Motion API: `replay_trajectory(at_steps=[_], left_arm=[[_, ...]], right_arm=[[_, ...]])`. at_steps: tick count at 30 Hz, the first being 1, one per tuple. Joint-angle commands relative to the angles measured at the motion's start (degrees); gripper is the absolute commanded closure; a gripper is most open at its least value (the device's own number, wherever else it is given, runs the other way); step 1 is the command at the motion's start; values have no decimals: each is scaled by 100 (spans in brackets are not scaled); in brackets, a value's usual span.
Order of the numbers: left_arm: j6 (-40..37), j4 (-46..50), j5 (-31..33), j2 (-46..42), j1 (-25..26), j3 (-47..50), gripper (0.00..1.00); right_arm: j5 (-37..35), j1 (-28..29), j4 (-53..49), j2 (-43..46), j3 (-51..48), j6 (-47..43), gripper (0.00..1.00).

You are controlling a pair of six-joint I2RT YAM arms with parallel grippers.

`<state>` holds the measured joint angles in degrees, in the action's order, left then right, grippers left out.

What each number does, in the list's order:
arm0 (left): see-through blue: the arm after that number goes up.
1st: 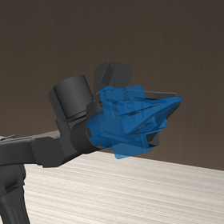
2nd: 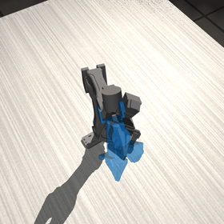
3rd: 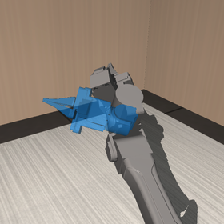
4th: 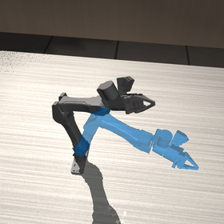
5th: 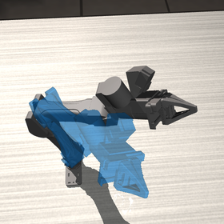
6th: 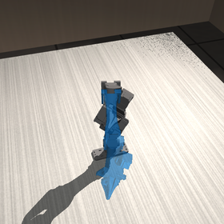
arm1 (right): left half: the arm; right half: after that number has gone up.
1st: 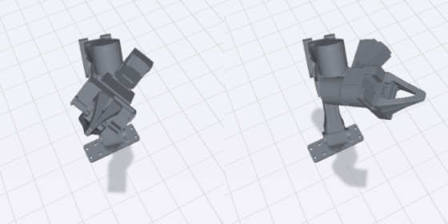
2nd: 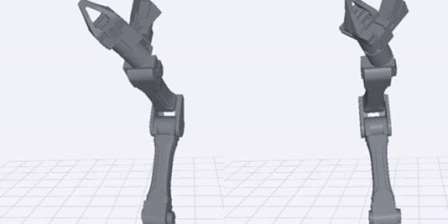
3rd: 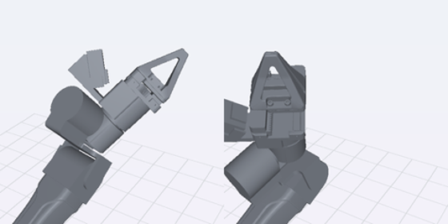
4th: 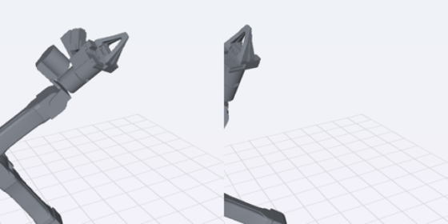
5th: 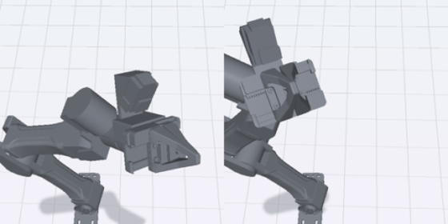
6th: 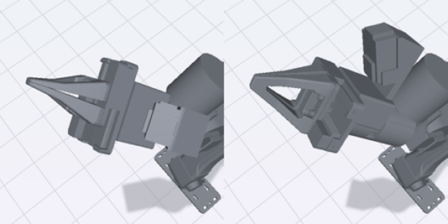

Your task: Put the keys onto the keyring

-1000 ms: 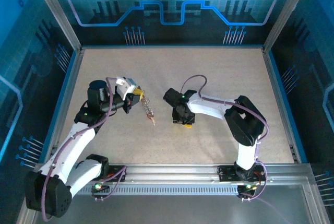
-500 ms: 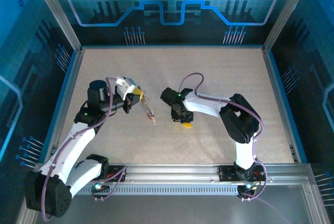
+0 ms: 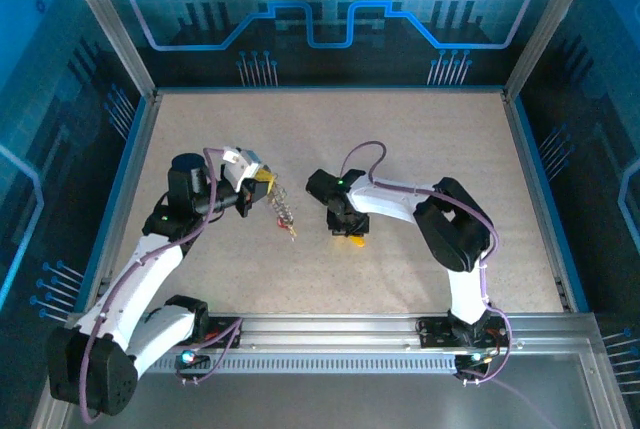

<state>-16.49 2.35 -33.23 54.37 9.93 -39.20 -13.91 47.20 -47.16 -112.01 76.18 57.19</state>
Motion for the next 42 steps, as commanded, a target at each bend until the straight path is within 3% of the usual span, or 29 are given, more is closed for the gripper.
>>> replay_trajectory(at_steps=[1, 31, 36, 42], left_arm=[[-29, -174, -65, -15, 35, -237, 100], [-36, -162, -50, -21, 35, -237, 100], [-30, -159, -52, -23, 35, -228, 100], [-30, -163, -52, -23, 35, -237, 100]], right_arm=[[-31, 43, -232, -18, 88, -19, 73], [-204, 97, -254, 227, -74, 4, 89], [-208, 110, -307, 235, -76, 12, 89], [-194, 123, -400, 328, -108, 14, 79]])
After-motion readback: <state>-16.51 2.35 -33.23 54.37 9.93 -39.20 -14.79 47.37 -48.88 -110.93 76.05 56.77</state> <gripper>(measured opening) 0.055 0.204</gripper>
